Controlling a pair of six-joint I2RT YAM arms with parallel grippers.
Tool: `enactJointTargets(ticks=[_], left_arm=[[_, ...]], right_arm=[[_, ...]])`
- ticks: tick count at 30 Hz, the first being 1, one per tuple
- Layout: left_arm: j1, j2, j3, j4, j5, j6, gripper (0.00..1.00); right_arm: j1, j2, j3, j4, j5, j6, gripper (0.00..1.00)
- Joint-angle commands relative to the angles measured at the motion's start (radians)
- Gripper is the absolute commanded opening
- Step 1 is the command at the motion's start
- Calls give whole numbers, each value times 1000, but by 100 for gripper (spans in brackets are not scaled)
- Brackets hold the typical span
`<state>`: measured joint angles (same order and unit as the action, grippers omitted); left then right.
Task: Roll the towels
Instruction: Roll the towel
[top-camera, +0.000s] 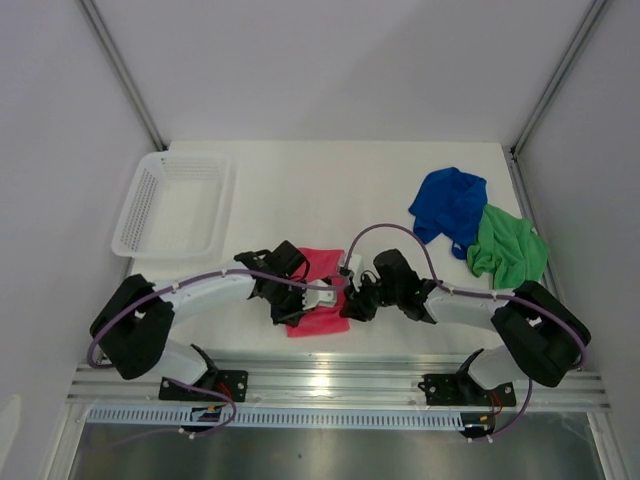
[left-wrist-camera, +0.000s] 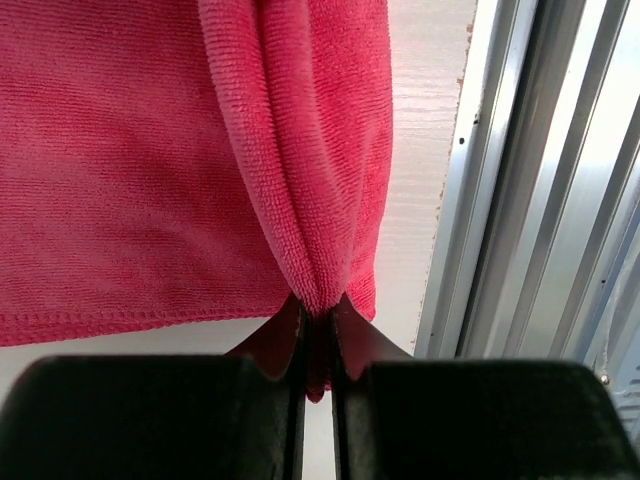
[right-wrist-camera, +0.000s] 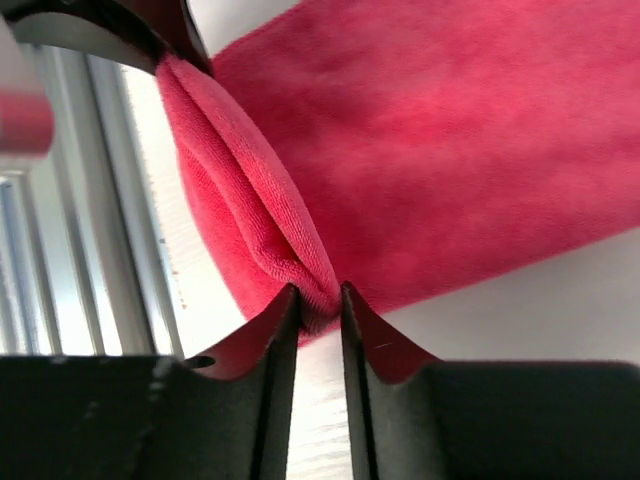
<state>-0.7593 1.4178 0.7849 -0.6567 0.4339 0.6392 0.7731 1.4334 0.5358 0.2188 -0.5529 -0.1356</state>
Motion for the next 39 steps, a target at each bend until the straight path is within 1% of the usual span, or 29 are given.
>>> enactJointTargets(ticks=[1,2,3,5,9,10,11,13,14,15,17,18,21,23,28,29,35,38,39], left_arm=[[43,35,54,-32,57,40,9],[46,53,62,-35,57,43,10],[49,64,68,-38,60,48,11],[52,93,83,-41,58,50,16],[52,139,137,-55,63,37,21],[52,147,143,-61,66,36,24],[52,153,148,-63,66,31,25],[51,170,163,-75,65,22,25],[54,171,165,-72,60,17,25],[54,173,166,-72,60,8,26],[54,178,172,-73,55,2,27],[54,181,172,-75,43,-6,28],[54,196,172,-83,22,-22,28],[54,207,174,-87,9,-39,27],[54,224,186,-87,-14,-70,27],[54,227,188,-84,-12,-72,27],[54,224,195,-78,-32,-75,31],[54,214,198,-77,-44,-78,34],[54,207,201,-75,-47,-78,36]], right_arm=[[-26,-13,29,28,47,24,28],[-34,-27,23,33,53,25,30],[-37,-43,12,40,60,30,39],[-46,-95,9,31,79,31,40],[-47,-194,-6,-9,137,37,41],[-46,-212,-31,-3,145,54,41],[-44,-249,-48,31,151,65,41],[-28,-274,-109,86,151,112,35],[-18,-283,-135,175,143,131,32],[-5,-289,-161,230,118,163,24],[11,-274,-219,380,82,229,17],[20,-262,-229,414,70,246,11],[49,-194,-244,509,56,280,4],[69,-134,-249,586,27,290,4],[86,-33,-237,685,25,321,3],[91,-4,-235,718,42,326,3],[98,111,-212,800,97,366,2],[100,131,-218,798,134,384,1],[100,139,-223,797,168,390,1]])
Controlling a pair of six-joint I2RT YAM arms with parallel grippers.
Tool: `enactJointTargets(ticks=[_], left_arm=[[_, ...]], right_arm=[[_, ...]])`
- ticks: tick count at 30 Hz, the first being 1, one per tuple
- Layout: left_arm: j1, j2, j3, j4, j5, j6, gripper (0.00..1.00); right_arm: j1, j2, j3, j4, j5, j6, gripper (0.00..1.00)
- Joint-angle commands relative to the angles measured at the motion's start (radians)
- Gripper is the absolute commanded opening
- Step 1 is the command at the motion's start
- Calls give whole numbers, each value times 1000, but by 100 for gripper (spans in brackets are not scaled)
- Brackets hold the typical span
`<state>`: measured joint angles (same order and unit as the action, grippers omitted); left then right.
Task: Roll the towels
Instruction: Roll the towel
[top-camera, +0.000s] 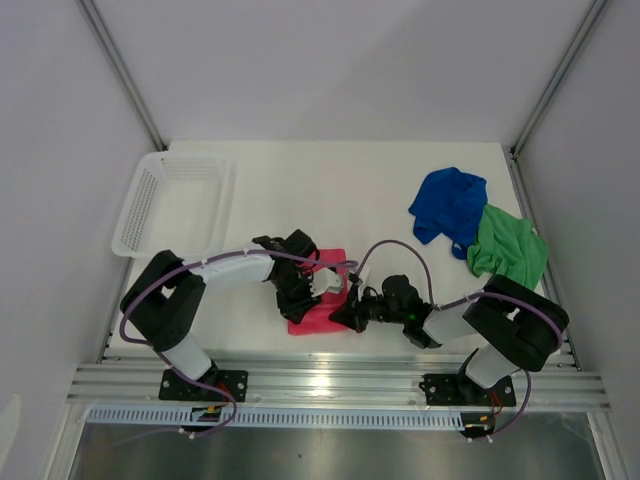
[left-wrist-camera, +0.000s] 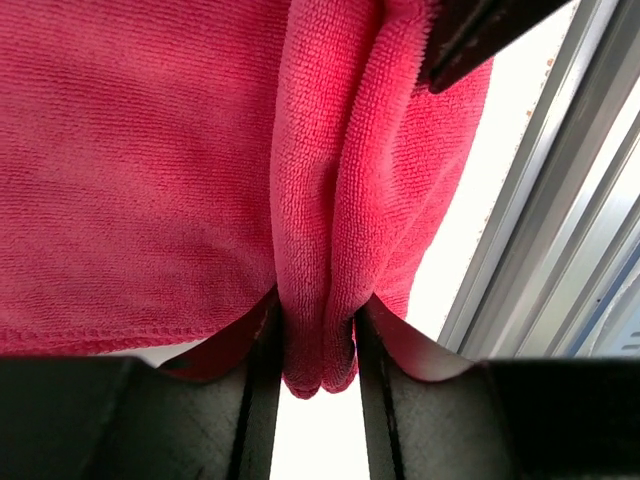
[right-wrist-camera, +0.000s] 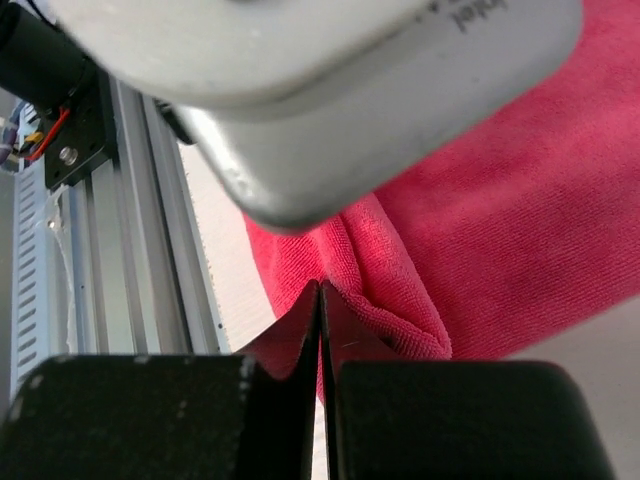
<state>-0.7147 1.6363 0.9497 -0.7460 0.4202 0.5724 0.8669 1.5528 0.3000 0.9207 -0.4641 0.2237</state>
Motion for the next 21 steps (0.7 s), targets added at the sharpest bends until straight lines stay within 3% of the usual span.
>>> enactJointTargets(ticks=[1,12,21], left_arm=[[9,-18,40,14,-40,-14,37],[12,-95,70,25,-153,-34,46],[20,-286,98,-4,-109,-68,47]], right_arm=[[6,26,10,95,93,37,1],[6,113,11,118,192,115,1],[6,141,10,115,260,158,1]])
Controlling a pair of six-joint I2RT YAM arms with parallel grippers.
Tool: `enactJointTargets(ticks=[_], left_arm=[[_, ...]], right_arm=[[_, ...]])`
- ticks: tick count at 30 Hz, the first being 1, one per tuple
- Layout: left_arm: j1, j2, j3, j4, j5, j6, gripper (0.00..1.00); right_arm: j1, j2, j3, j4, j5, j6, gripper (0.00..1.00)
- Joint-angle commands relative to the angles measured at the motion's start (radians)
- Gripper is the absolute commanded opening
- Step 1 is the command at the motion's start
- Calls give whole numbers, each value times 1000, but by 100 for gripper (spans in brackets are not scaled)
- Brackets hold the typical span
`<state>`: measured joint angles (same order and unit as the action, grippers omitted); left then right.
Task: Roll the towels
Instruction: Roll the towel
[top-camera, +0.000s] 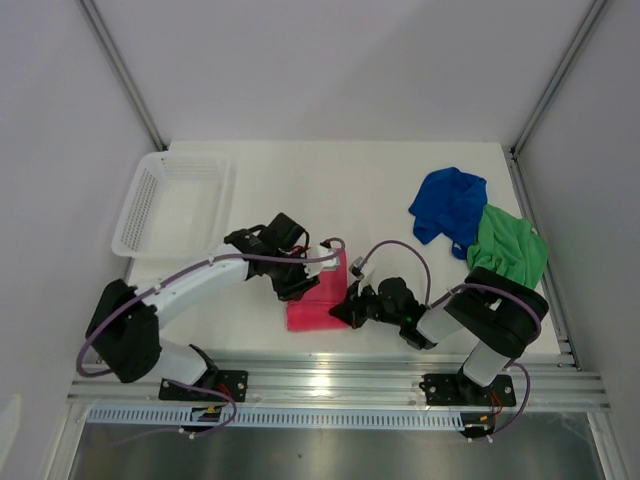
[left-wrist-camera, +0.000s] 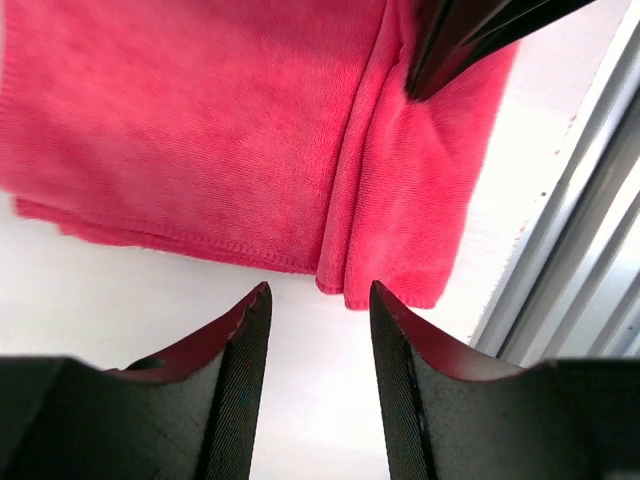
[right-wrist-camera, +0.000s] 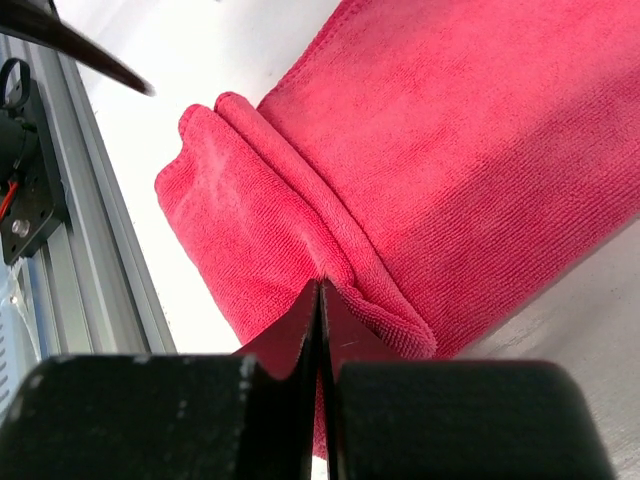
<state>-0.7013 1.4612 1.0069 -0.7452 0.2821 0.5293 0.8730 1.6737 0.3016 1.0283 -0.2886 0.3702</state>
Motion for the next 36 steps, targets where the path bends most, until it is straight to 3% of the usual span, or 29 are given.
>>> enactJointTargets(ticks=[1,4,11,17,30,33,34,36], left_arm=[[2,-131,29,-8,49,-19,48],[-42,-176,-52,12,16,14,50],[-291,-226,-290,187,-187,84,55],[-334,-229,-366,302,-276,113,57],[-354,-108,-409,346,-262,69,54],[-354,-76,-407,362,-303,64,41],[-354,-72,-407,365,-316,61,28],[-354,-78,-399,357,-334,51,16]], right_arm=[[0,23,13,0,86,16,1],[0,24,16,-16,92,24,1],[1,9,19,-37,97,24,2],[11,3,16,-53,106,19,3],[20,-40,14,-94,121,1,3],[20,-57,11,-111,120,-16,6],[20,-66,13,-122,118,-23,6],[20,-106,17,-163,111,-62,10]])
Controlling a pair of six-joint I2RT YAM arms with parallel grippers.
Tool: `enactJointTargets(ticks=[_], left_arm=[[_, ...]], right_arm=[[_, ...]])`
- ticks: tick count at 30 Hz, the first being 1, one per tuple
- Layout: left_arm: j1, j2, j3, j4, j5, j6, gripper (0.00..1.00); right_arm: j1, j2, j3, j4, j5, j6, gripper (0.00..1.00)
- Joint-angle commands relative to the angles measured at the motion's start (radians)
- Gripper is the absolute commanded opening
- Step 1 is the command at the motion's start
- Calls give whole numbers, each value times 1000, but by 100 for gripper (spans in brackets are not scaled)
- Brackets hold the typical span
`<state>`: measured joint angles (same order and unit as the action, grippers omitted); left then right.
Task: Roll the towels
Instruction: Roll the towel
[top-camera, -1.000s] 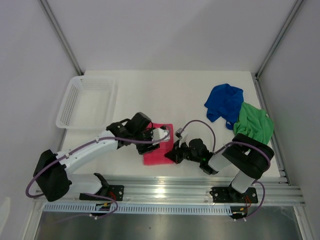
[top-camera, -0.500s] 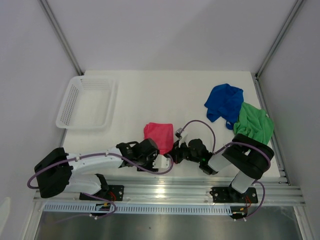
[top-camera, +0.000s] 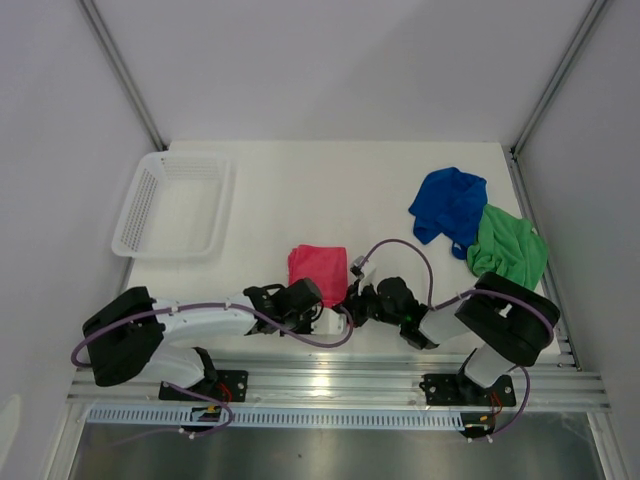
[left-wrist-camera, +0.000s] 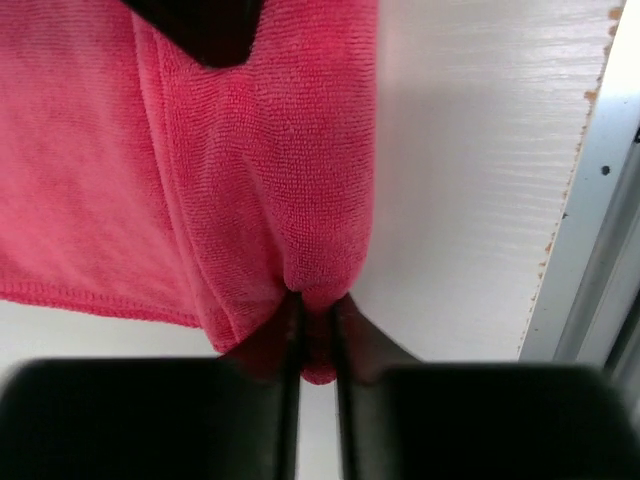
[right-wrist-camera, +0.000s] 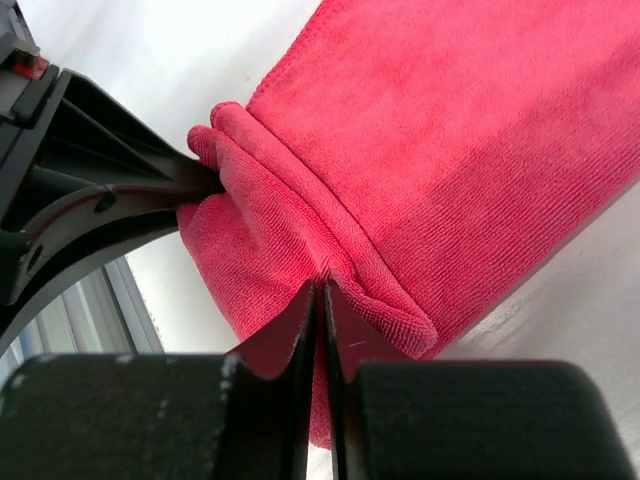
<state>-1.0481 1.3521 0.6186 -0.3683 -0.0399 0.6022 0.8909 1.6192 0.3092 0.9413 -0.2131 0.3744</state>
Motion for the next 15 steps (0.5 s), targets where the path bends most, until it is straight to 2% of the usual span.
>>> enactJointTargets(ticks=[1,2,7,9,15], left_arm=[[-7,25,-11,-23,-14,-27,5],[-7,15,-11,-23,-17,-28,1],[25,-63,0,-59,50,-27,1],[65,-94,13,-80,129,-19,1],[152,-105,38,-107,237,10,1]], right_arm=[[2,-67,11,-88,32,-81,11],[2,-85,14,-117,26,-115,13],[2,-260,27,-257,-12,-248,27],[3,-368,18,-346,-9,-345,30],[2,-576,14,-576,1,-593,33]])
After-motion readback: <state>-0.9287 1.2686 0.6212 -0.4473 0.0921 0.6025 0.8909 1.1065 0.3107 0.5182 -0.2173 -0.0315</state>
